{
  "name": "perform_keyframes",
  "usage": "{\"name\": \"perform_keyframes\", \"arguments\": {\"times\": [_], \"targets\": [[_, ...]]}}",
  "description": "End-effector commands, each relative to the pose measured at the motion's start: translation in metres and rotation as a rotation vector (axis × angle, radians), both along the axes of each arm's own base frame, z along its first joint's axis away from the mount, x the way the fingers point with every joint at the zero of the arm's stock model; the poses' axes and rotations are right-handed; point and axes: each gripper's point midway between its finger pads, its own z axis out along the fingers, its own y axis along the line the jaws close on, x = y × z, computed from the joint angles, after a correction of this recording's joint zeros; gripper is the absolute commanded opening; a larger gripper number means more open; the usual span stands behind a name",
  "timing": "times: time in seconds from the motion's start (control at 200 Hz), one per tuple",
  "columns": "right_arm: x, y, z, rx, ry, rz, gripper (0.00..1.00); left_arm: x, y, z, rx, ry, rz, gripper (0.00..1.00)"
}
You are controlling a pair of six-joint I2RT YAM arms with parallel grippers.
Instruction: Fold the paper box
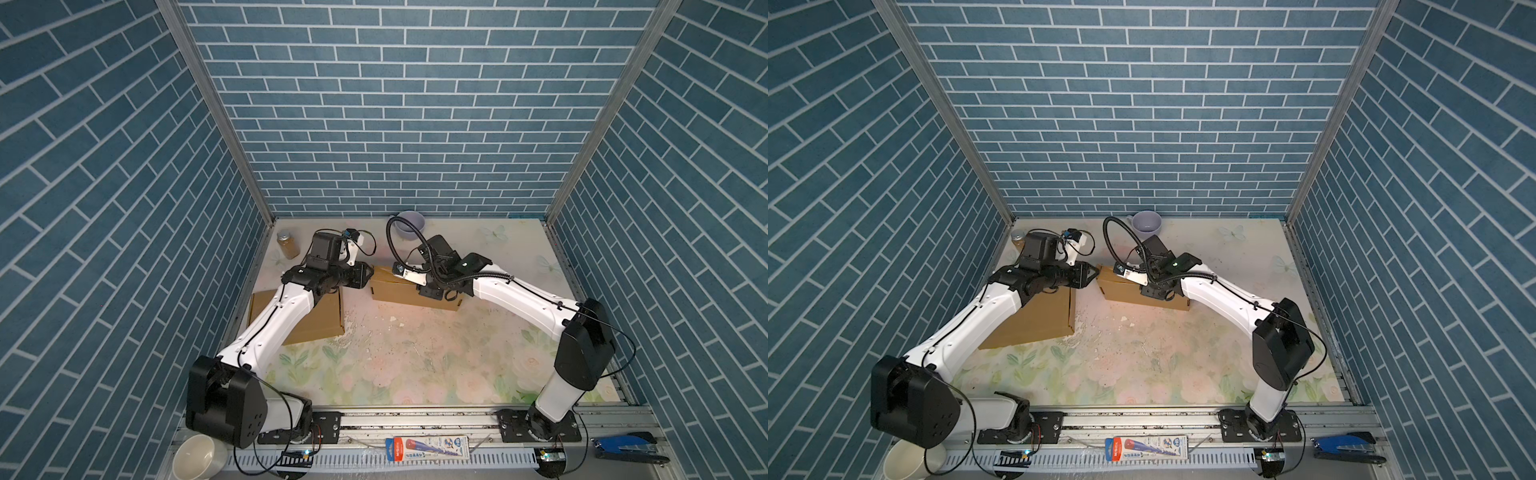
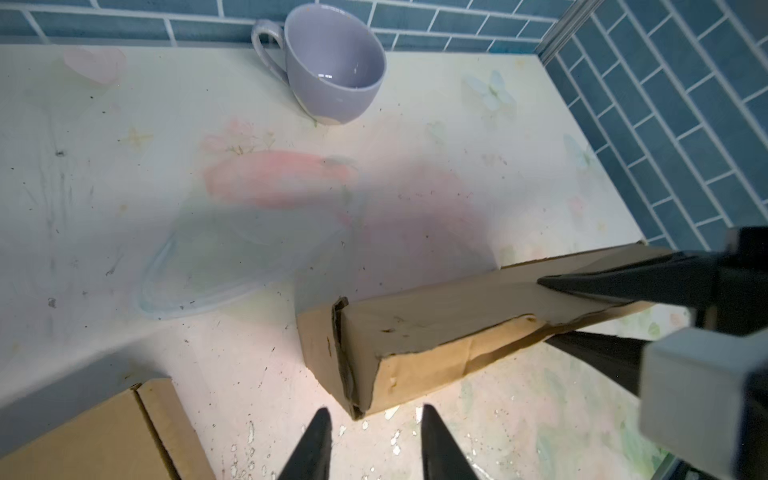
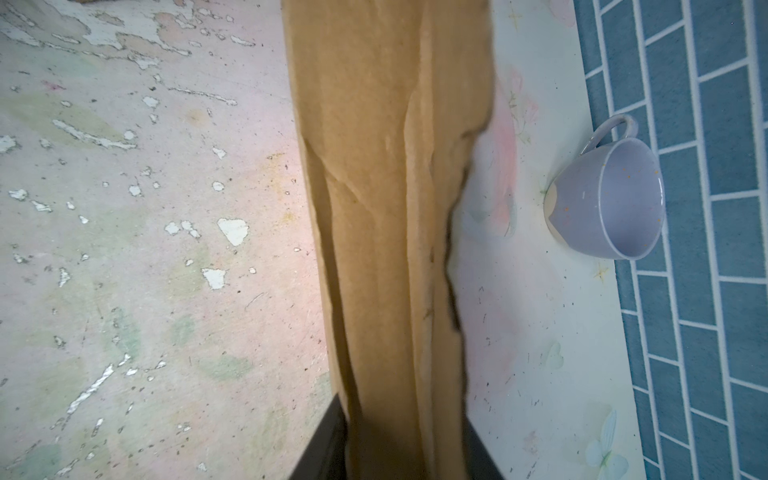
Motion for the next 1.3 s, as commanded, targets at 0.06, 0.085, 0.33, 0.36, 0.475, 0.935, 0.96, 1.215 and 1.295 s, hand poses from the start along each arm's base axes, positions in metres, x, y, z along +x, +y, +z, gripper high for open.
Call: {"name": "perform_keyframes", "arguments": {"times": [0.06,0.085,0.33,0.36,0.475,0.935,0.96,1.215,1.295], "targets": [[-0.011,0.0,-0.009,-0.029,0.076,0.033,0.34,0.006,-0.002,-0.006,0.032,0.018,-0.017,0.25],[-0.011,0.0,-0.009,-0.03,0.078,0.034,0.34,0.007,-0.002,-0.006,0.034,0.016,-0.018,0.24],[-0.013,0.0,-0.009,-0.034,0.086,0.037,0.34,0.016,0.0,-0.002,0.051,-0.008,0.003,0.11],[-0.012,0.0,-0.009,-0.034,0.087,0.036,0.34,0.017,0.0,-0.001,0.048,-0.007,0.002,0.14],[-0.012,0.0,-0.011,-0.038,0.09,0.034,0.34,0.018,-0.002,0.003,0.044,-0.01,-0.004,0.21],[-0.01,0.002,-0.006,-0.036,0.092,0.035,0.37,0.021,-0.001,-0.013,0.071,0.003,-0.014,0.0],[-0.01,0.002,-0.005,-0.035,0.091,0.034,0.37,0.021,-0.001,-0.013,0.071,0.001,-0.016,0.0],[-0.006,0.011,0.027,0.036,0.061,0.031,0.46,0.017,-0.002,-0.031,0.129,0.017,-0.034,0.0],[-0.004,0.013,0.032,0.038,0.05,0.031,0.49,0.016,-0.001,-0.031,0.153,0.008,-0.039,0.0]]}}
